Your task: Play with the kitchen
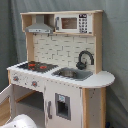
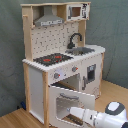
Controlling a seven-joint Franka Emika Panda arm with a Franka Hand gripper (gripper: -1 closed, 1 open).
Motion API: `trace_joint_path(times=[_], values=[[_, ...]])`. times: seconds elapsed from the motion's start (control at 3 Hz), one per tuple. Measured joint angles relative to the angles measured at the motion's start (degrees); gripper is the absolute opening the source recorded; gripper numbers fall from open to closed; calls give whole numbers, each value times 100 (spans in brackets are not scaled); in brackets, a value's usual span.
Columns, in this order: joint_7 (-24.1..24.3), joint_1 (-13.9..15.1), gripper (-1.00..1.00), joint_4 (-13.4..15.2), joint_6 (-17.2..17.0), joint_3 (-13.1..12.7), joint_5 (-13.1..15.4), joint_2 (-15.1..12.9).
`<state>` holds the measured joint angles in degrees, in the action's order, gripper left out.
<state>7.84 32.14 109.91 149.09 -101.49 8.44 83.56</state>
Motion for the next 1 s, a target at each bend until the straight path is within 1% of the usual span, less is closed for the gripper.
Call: trace_joint_path(times=[0.67, 1.0], values=[[1121, -192, 100, 292, -204, 2, -2, -6], [1707, -357, 100, 491, -392, 2, -5, -6]])
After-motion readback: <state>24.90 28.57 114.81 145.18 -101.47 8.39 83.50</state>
